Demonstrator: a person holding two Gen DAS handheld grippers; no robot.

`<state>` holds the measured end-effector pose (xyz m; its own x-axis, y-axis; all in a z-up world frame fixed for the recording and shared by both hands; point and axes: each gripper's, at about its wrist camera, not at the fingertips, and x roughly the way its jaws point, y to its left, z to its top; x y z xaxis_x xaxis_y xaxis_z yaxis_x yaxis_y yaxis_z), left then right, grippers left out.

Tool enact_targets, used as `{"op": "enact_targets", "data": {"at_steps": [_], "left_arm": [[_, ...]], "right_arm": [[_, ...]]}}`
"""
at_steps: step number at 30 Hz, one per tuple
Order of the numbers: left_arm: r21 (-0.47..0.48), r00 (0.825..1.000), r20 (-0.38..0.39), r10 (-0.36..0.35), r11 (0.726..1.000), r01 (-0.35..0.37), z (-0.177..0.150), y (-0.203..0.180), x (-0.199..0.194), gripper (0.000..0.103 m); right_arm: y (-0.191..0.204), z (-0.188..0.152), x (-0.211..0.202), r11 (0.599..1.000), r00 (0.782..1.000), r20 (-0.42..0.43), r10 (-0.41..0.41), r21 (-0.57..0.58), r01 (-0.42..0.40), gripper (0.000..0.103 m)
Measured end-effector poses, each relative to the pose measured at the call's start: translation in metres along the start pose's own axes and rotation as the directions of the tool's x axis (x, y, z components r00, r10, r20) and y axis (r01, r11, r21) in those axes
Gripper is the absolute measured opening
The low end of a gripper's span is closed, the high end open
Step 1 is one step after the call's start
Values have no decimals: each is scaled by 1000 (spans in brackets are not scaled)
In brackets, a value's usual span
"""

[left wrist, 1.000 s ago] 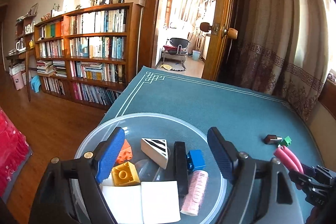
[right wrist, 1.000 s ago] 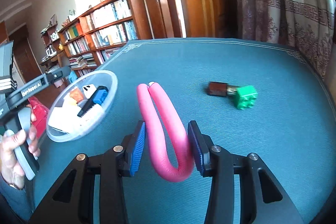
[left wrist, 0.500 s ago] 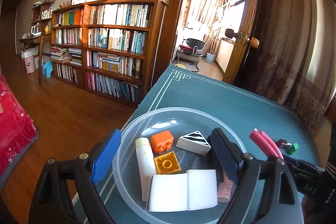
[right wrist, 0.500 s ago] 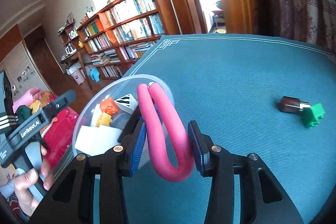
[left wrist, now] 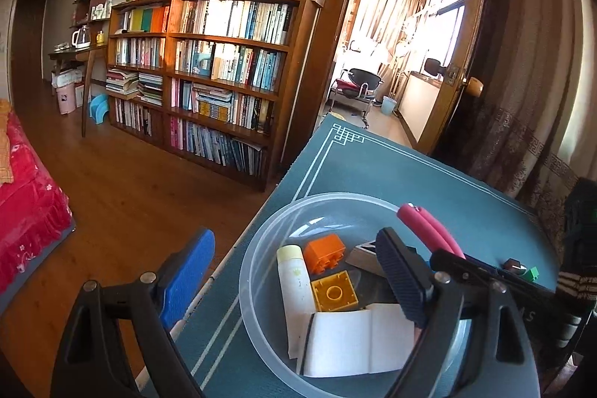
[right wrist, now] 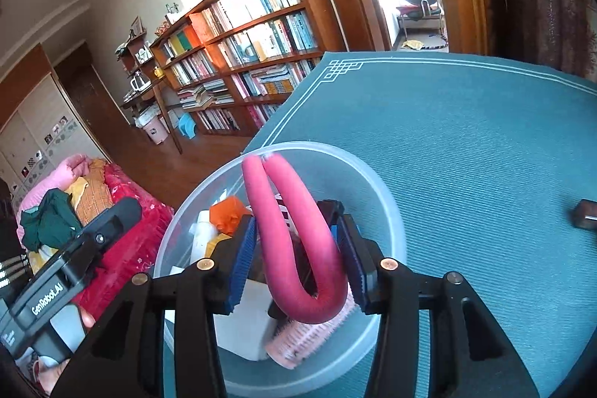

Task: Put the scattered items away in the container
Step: 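Open both tools to drop the block and tube into the bowl, then withdraw both tools toward the green brick and brown bottle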

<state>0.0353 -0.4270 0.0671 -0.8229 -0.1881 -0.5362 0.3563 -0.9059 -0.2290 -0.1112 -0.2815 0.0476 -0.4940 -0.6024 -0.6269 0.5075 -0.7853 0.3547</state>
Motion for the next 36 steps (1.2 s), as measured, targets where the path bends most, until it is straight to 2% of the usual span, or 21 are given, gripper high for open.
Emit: {"op": "enact_targets", "data": {"at_steps": [2,3,14,23,30,36], "left_arm": [[-4,1000,-4,-2,1000,2,0,2,1,91],[-4,1000,-7,-2,1000,2,-1,1,1,91],[17,1000,-20,-7,1000,7,-6,-11,1,92],[57,999,-34,-26,998,28,-11,-37,2,92],[96,998,-49,-46,994,51,-15,-62,5,92],[142,996,-55,-69,987,77,-18,-88,5,92]], "right_arm": [[-1,-1,1,1000,1000,6,2,7,-2,67],[-2,-2,0,1000,1000,13,1,7,-1,68],[-33,-12,-30,999,998,51,-25,34,23,68],[-73,-20,-59,990,988,79,-135,44,132,68],[-129,-34,-88,960,961,81,-265,116,255,68],[-180,-40,-115,917,926,87,-367,204,344,68]]}}
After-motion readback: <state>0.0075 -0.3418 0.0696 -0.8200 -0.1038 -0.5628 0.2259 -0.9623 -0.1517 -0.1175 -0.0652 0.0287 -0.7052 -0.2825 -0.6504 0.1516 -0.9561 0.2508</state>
